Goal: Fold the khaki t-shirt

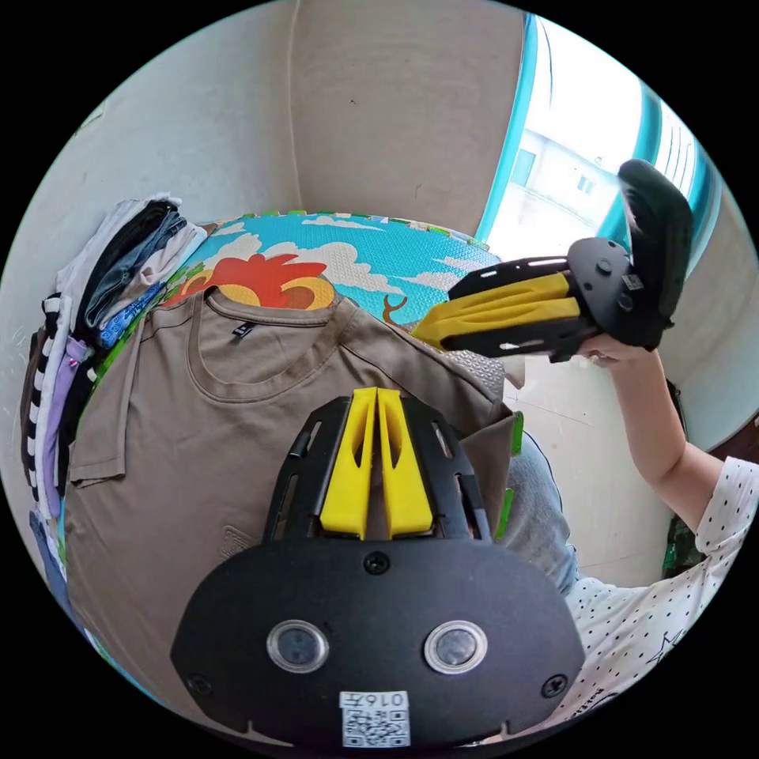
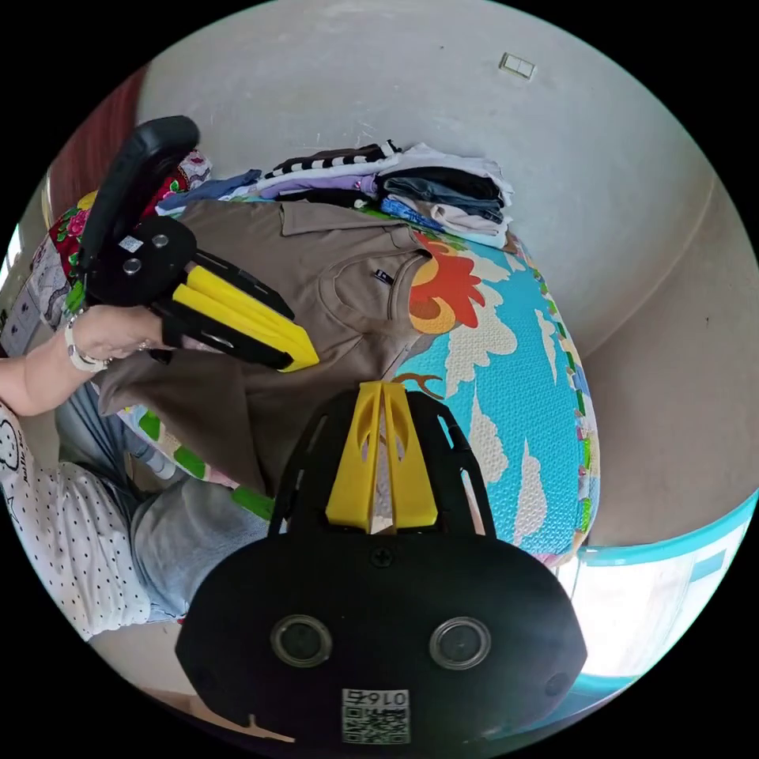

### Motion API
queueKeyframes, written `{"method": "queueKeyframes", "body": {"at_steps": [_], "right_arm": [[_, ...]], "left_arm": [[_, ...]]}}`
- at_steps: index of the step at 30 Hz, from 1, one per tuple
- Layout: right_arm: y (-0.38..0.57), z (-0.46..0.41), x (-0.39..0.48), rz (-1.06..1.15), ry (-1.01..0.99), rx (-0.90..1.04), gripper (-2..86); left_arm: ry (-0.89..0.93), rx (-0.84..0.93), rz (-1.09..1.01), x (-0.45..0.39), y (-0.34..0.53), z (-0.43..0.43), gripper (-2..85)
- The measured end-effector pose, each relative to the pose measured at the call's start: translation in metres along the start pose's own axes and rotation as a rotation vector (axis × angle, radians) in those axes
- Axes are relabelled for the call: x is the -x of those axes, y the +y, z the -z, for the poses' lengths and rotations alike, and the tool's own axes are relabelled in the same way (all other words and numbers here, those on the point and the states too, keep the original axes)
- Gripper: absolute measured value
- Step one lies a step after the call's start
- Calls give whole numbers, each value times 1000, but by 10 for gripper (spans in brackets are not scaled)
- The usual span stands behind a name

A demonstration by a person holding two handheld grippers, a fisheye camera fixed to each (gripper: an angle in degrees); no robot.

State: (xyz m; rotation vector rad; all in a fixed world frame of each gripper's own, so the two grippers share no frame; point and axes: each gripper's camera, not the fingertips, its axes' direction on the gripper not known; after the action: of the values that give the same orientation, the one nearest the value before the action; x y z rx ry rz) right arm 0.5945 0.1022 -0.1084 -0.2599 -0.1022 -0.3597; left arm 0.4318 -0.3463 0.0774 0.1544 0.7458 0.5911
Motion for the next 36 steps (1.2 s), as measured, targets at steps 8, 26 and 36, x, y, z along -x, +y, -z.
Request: {"method": "queueKeyframes", "body": {"at_steps": [8, 26, 36], "right_arm": [[7, -14, 30, 49, 3, 25, -5], [-106, -94, -11, 135, 193, 199, -6], [-125, -83, -92, -68, -110, 183, -5]], "left_arm": [[-43, -7, -24, -3, 0, -2, -10], [-13, -34, 9, 14, 36, -5, -10], [1, -41, 15, 25, 78, -6, -10]]}}
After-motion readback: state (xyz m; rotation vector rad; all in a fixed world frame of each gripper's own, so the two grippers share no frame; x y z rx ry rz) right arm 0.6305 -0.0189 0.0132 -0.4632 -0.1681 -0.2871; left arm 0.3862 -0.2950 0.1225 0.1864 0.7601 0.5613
